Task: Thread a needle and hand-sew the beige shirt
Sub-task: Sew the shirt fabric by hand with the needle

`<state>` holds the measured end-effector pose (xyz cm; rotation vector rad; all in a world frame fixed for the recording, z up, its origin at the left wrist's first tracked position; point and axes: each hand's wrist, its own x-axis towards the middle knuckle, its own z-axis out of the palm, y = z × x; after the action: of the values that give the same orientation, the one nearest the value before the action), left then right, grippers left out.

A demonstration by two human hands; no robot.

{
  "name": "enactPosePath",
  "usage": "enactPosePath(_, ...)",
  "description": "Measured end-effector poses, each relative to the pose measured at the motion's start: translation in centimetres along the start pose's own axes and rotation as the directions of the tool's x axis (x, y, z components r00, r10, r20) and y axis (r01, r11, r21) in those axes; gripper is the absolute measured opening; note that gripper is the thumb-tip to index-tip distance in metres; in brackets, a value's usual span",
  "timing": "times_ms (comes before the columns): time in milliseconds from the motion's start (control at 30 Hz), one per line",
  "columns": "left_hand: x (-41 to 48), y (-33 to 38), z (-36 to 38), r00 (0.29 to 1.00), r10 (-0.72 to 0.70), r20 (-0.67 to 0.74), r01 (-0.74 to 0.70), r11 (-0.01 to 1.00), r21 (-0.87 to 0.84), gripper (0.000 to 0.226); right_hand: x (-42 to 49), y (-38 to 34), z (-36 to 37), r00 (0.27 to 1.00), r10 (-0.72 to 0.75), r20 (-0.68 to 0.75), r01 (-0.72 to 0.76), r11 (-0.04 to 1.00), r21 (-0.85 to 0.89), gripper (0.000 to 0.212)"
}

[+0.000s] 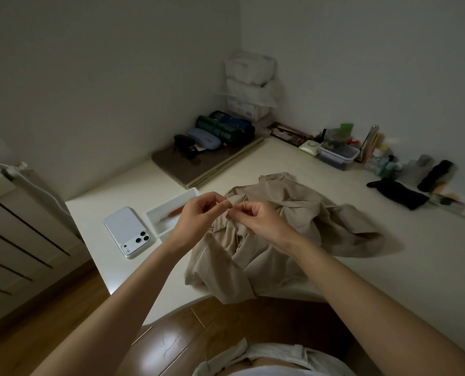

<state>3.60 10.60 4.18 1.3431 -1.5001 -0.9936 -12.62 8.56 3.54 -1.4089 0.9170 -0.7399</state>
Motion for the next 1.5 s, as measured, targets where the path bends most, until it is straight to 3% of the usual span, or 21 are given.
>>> enactPosePath(100,-0.1,-0.3,-0.2,1.0,-0.017,0.004,0.017,1.0,0.019,0.011,0.2,0.2,-0.1,0.999,-0.017,-0.031,0.017,1.0,-0.003,0.011)
enactPosePath(167,-0.1,-1.1,-0.4,0.995,-0.09,0.032,0.086,0.992,0.093,0.033,0.4,0.4,-0.3,0.995,-0.008,-0.1,0.009,1.0,0.009,0.012)
enactPosePath(333,-0.3,-3.4,-1.2,0.92,-0.335,0.204,0.182,0.825,0.535,0.07,0.4,1.0,-0.9,0.974,-0.023,-0.227,0.023,1.0,-0.001,0.017)
enactPosePath(433,-0.2,-3.9,-1.7,0.848,-0.468,0.248,0.183,0.698,0.692,0.065,0.7,1.1,-0.9,0.946,-0.028,-0.324,0.024,1.0,-0.017,0.016)
enactPosePath(533,-0.5,-3.9,-1.4,0.806,-0.505,0.309,0.083,0.614,0.785,0.043,1.2,0.5,-1.2,0.907,-0.029,-0.42,0.029,1.0,-0.007,0.02)
enactPosePath(600,-0.8,-3.9,-0.6,0.811,-0.47,0.347,0.037,0.634,0.773,0.022,1.4,-0.2,-1.4,0.893,-0.055,-0.446,0.046,0.998,-0.031,0.022)
enactPosePath(667,-0.9,-3.6,0.2,0.851,-0.388,0.355,0.0,0.675,0.738,0.027,1.5,-1.0,-1.5,0.889,-0.085,-0.45,0.072,0.996,-0.047,0.019)
enactPosePath(800,-0.7,-3.0,1.3,0.922,-0.265,0.282,0.126,0.894,0.43,0.024,1.5,-1.5,-1.4,0.857,-0.191,-0.478,0.166,0.982,-0.096,0.019)
enactPosePath(933,-0.5,-2.6,1.9,0.961,-0.253,0.108,0.236,0.96,0.153,0.023,0.4,-0.1,-1.1,0.816,-0.291,-0.499,0.226,0.956,-0.187,0.023)
enactPosePath(1067,-0.2,-3.2,1.8,0.944,-0.294,-0.148,0.286,0.955,-0.072,0.021,-0.9,1.8,-0.8,0.816,-0.292,-0.499,0.197,0.952,-0.235,0.022)
enactPosePath(1167,0.2,-3.4,1.4,0.913,-0.302,-0.273,0.277,0.952,-0.126,0.019,-1.3,3.6,-1.3,0.877,-0.214,-0.431,0.04,0.925,-0.378,0.022)
enactPosePath(1233,0.5,-3.3,1.0,0.901,-0.299,-0.314,0.268,0.954,-0.138,0.017,-1.4,4.7,-1.8,0.93,-0.096,-0.355,-0.108,0.852,-0.513,0.02)
enactPosePath(1333,0.6,-3.1,0.7,0.906,-0.29,-0.309,0.265,0.957,-0.12,0.018,-1.2,4.9,-2.2,0.933,0.075,-0.352,-0.257,0.824,-0.504,0.048)
enactPosePath(1500,0.1,-2.4,1.4,0.948,-0.201,-0.245,0.206,0.979,-0.007,0.021,-0.2,2.5,-0.9,0.929,-0.056,-0.365,-0.133,0.871,-0.474,0.033)
